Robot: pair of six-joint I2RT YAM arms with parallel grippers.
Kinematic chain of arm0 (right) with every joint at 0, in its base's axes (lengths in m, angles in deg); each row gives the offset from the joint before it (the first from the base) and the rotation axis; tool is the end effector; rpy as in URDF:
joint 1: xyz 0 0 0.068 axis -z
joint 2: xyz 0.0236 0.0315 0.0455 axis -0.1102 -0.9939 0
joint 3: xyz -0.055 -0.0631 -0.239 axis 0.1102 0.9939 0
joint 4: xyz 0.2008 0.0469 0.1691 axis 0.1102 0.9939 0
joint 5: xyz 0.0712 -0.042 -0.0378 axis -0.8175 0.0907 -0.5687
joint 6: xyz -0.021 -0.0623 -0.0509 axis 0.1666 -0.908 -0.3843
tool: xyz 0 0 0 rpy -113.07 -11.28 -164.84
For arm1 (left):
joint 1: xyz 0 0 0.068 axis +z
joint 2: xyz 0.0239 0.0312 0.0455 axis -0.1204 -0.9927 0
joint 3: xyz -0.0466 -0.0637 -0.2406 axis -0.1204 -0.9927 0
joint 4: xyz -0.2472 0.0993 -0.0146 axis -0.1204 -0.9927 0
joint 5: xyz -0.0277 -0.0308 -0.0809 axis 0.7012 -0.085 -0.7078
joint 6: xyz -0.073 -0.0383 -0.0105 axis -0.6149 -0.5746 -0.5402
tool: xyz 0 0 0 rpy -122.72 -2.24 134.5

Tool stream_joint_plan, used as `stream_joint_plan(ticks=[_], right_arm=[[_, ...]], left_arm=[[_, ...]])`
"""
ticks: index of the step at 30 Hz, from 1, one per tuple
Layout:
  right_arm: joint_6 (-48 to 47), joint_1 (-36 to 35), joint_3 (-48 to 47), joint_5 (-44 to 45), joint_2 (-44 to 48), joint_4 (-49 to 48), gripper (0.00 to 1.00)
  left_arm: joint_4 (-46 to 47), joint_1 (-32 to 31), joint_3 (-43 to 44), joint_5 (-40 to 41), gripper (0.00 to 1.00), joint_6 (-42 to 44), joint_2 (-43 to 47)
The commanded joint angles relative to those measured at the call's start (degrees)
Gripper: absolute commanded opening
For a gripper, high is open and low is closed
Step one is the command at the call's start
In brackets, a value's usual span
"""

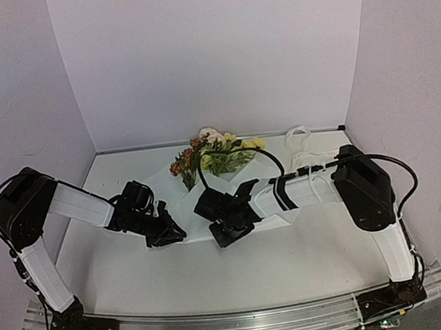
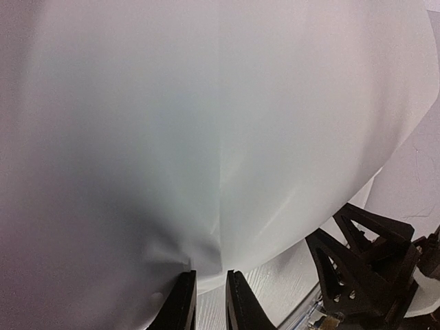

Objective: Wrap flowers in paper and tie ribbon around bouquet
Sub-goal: Press the fold line of the 1/4-folded wrapping paper.

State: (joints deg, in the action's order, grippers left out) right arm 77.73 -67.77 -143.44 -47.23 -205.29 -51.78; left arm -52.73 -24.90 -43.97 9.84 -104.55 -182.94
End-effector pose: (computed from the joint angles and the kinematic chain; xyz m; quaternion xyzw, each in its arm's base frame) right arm 0.2393 0.4004 0.0865 -0.2566 0.9346 0.0573 0.2395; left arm 0.2664 -0.2085 0.0623 -0.0668 0.9208 -0.3798 0.0584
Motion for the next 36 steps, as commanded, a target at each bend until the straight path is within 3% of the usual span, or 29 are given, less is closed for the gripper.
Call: stream_joint_plan(ticks=[1,21,36], right_arm=[[4.14,2.39,2.25,-0.62,1.91,0.13,0.39],[12.35,6.02,20.05,-1.05,10.74,-5.02,0.37],[18.90,10.83,26.33,-11.73,19.43,-9.86,0.35]], left_arm=[[-1.29,0.42,-1.76,1.82,0.17,0.58,1.05],[-1.91,1.97,-6.87,4.53,0.17,0.77,4.73],[-2.09,4.30,-8.75,4.19,0.18,2.07,8.81]])
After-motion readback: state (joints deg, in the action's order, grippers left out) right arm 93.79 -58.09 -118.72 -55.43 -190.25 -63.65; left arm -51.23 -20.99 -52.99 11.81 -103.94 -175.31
